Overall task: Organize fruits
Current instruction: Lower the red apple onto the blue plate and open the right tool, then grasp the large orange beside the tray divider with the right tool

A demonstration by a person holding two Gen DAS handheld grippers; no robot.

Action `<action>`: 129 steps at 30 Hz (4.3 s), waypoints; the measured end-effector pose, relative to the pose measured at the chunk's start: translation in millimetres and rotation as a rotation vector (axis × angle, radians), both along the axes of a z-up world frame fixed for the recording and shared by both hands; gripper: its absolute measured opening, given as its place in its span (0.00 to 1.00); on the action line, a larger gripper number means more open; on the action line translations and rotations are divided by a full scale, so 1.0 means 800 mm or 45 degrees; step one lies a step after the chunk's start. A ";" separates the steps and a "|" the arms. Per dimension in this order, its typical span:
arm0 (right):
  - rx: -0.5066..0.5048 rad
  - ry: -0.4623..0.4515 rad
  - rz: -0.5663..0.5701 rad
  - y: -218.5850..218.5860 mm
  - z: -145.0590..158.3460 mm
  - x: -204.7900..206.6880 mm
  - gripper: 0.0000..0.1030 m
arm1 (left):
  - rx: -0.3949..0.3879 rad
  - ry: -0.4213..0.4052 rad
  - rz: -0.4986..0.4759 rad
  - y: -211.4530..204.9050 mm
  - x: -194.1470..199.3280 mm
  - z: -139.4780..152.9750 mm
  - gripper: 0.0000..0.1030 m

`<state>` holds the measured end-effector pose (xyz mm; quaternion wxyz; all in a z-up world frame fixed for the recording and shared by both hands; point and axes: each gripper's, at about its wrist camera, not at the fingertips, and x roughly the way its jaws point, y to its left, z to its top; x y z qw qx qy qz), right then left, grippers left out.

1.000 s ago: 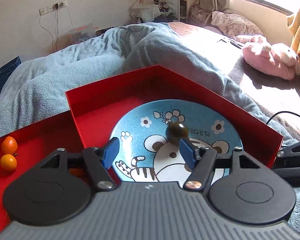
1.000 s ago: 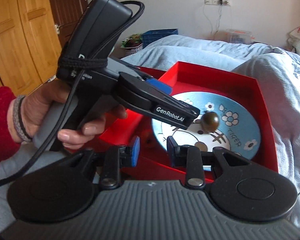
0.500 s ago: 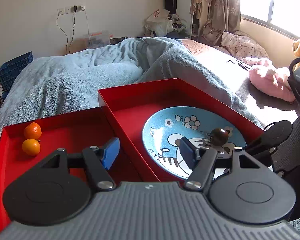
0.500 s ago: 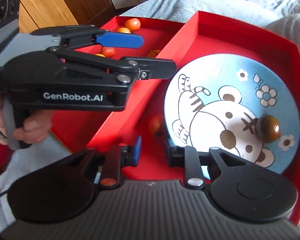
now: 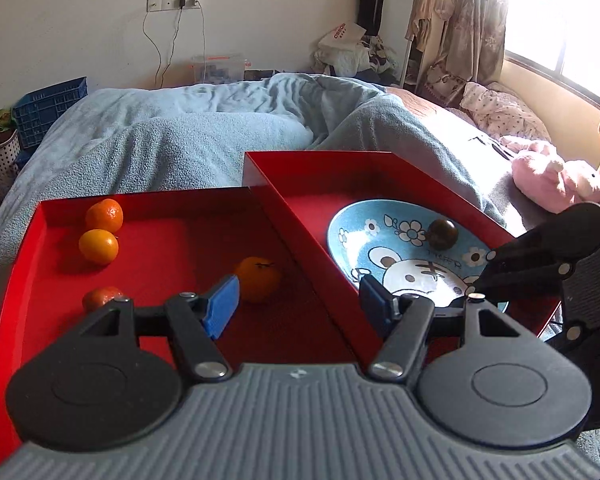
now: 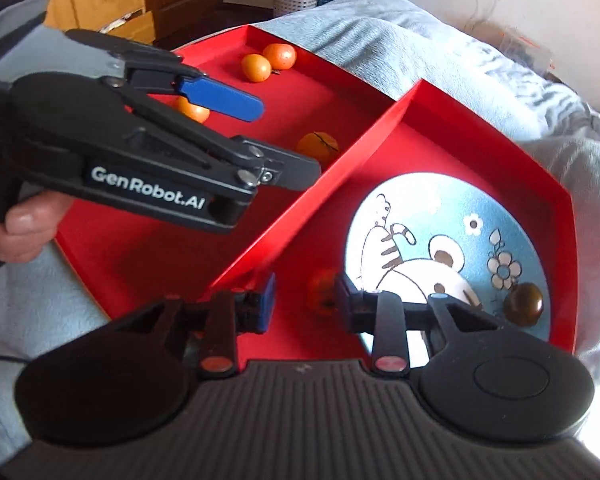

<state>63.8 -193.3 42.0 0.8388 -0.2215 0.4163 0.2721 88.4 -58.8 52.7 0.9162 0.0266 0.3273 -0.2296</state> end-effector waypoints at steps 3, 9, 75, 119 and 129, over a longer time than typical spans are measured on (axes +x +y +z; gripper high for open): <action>-0.301 -0.143 0.297 0.016 0.002 -0.011 0.34 | -0.007 -0.008 0.002 0.007 -0.005 -0.001 0.69; -0.560 -0.189 0.737 0.018 0.004 0.000 0.34 | -0.041 -0.013 0.010 0.020 -0.008 0.005 0.70; 0.007 -0.073 0.048 -0.124 -0.019 0.005 0.33 | -0.083 -0.017 0.053 0.056 -0.082 0.003 0.78; 0.033 -0.198 0.149 0.048 0.016 0.071 0.53 | 0.070 -0.022 0.379 0.105 -0.081 -0.018 0.78; -0.292 -0.129 0.249 0.085 -0.027 0.113 0.51 | 0.026 -0.006 0.365 0.112 -0.075 -0.023 0.78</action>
